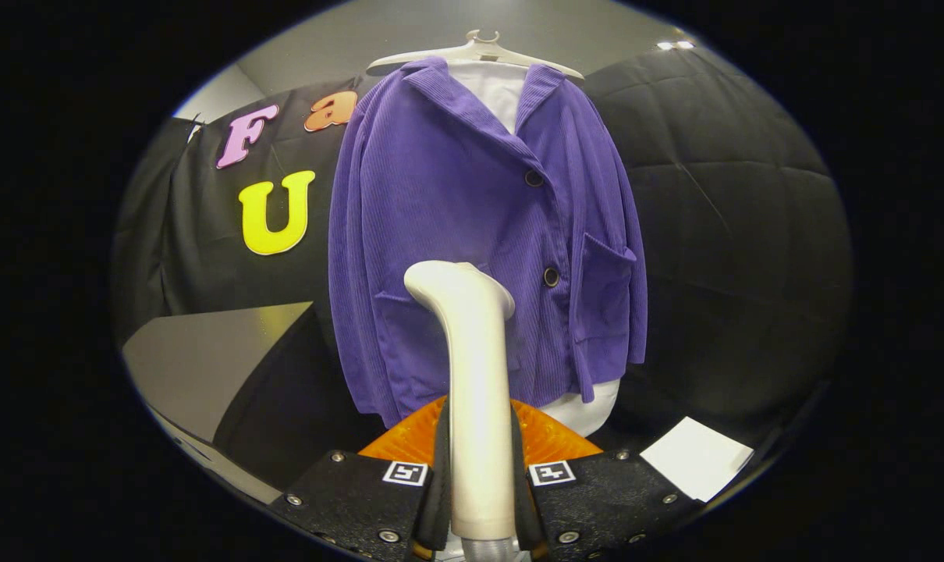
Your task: Iron the clothes twice with a garment steamer, once on the left side and once on the right side.
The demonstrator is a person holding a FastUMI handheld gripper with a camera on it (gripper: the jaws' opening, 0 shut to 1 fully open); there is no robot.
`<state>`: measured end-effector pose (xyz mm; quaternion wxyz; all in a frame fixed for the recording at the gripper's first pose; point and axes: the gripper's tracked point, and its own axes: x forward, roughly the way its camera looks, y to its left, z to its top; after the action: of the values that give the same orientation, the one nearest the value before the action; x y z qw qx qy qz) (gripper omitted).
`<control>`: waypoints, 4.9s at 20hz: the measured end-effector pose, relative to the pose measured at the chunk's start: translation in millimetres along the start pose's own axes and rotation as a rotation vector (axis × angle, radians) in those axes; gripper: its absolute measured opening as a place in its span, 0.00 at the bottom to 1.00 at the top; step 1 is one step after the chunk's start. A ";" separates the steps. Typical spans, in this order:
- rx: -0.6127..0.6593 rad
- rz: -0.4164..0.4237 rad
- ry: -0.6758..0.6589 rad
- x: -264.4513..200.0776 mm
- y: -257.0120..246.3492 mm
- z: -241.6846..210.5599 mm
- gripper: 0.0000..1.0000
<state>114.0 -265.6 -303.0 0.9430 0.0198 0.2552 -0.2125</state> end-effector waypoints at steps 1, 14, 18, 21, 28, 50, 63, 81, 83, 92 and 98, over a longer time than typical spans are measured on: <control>0.009 0.000 0.003 -0.1 0.1 -2.7 0.33; 0.012 -0.004 0.118 -2.1 3.7 -55.8 0.33; 0.032 0.001 0.135 -4.8 2.9 -62.6 0.33; 0.031 -0.009 0.153 -8.5 0.4 -68.4 0.33; 0.058 -0.017 0.157 -32.0 -8.5 -61.5 0.33; 0.026 0.025 -0.153 -86.8 -99.6 146.5 0.33; 0.062 -0.014 -0.349 -38.4 -128.1 274.6 0.32; -0.007 -0.076 -0.389 31.5 -128.2 284.8 0.32; -0.004 -0.075 -0.374 35.1 -131.1 276.9 0.33; -0.021 -0.093 -0.255 35.1 -152.0 204.3 0.33; -0.002 -0.086 -0.181 37.7 -161.0 157.0 0.33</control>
<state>151.4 -449.6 -173.6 0.9523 -0.0113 0.1695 -0.2536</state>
